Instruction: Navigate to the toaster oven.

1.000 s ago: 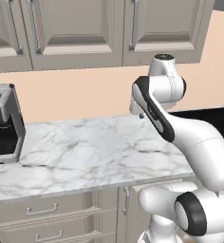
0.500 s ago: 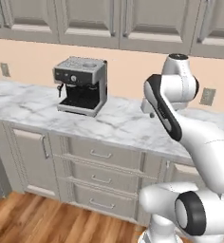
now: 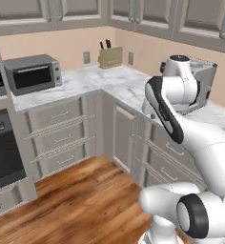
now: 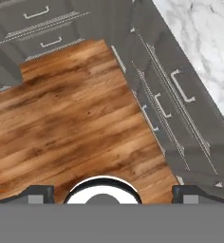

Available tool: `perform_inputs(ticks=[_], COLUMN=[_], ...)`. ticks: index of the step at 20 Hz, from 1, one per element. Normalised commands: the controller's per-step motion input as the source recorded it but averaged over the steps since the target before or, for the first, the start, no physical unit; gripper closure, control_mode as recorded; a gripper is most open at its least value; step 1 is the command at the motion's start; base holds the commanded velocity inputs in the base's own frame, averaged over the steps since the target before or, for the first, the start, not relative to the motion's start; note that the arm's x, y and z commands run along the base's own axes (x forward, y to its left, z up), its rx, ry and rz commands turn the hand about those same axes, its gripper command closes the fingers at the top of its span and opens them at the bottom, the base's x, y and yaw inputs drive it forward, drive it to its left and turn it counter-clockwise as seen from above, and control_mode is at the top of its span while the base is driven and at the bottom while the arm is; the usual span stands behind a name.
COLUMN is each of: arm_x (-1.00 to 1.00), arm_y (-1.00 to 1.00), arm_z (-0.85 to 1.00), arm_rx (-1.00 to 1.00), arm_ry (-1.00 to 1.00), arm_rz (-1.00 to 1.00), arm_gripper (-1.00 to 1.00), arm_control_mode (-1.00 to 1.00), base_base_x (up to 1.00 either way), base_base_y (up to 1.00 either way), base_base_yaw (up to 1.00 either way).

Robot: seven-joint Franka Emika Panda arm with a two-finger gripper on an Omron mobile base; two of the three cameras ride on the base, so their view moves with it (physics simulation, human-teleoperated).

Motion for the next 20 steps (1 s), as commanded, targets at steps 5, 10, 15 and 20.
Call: perform_inputs(ticks=[5, 10, 15, 20], arm_x=[0.00, 0.00, 0.00, 0.00], arm_y=[0.00, 0.00, 0.00, 0.00], arm_z=[0.00, 0.00, 0.00, 0.00], arm_rx=[0.00, 0.00, 0.00, 0.00], arm_ry=[0.00, 0.00, 0.00, 0.00], arm_rz=[0.00, 0.00, 0.00, 0.00], arm_gripper=[-1.00, -1.00, -1.00, -1.00], arm_control_mode=[1.00, 1.00, 1.00, 1.00], base_base_x=[0.17, 1.00, 1.00, 1.00], base_base_y=[0.00, -0.07, -0.42, -0.55], base_base_yaw=[0.79, 0.31, 0.17, 0.16])
